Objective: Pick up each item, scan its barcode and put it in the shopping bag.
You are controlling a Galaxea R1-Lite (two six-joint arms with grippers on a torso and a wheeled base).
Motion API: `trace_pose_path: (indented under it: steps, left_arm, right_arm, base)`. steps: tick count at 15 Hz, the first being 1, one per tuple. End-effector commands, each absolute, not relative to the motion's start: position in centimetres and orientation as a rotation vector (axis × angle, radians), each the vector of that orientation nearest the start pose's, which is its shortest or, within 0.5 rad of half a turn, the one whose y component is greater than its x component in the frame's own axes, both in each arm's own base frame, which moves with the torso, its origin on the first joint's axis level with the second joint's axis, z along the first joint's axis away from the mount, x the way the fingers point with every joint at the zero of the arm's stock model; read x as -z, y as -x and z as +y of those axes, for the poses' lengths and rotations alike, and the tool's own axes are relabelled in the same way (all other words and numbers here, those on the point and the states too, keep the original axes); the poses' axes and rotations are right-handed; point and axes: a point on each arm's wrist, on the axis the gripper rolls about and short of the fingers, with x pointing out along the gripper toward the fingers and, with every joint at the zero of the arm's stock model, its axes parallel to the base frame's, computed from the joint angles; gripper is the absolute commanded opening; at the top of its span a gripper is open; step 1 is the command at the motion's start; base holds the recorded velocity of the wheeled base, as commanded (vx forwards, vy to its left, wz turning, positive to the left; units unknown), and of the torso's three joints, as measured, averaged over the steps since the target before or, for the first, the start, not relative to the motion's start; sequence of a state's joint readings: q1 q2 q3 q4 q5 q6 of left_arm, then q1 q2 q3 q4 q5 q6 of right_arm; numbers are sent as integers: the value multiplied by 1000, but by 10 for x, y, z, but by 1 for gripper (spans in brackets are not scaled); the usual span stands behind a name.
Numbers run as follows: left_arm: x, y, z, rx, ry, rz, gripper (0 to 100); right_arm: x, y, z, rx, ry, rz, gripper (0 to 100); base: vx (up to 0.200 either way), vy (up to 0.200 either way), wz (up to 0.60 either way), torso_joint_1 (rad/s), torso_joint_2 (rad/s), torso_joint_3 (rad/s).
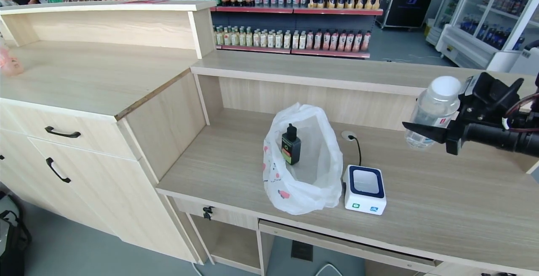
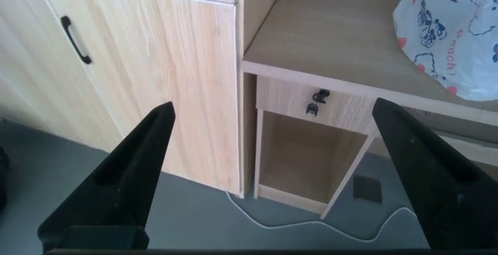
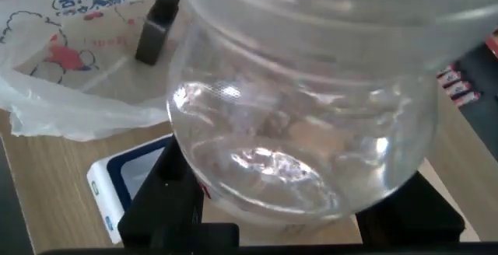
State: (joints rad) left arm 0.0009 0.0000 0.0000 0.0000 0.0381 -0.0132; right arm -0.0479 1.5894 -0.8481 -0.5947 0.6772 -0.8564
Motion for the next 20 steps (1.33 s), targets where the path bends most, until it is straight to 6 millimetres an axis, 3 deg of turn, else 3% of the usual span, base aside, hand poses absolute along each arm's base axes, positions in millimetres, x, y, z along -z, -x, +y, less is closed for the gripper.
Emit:
trace_pose_path:
  steps: [1, 7, 14, 20]
  left_arm:
    - [-75, 23, 1, -40, 14, 0, 100]
    - [-75, 23, 1, -40, 14, 0, 100]
    - [-75, 23, 1, -40, 14, 0, 100]
    - [-75, 23, 1, -40, 14, 0, 100]
  right_arm:
    - [-210, -297, -7, -707, 846, -160, 0]
    - [-184, -316, -17, -879, 1031, -303, 0]
    - [-160, -341, 9, -1018, 1044, -385, 0]
    - [-144, -358, 16, -1038, 1193, -489, 0]
  base:
    - [0, 0, 0, 0, 0, 0]
    - [0, 0, 0, 0, 0, 0]
    - [0, 0, 0, 0, 0, 0]
    - [0, 0, 0, 0, 0, 0]
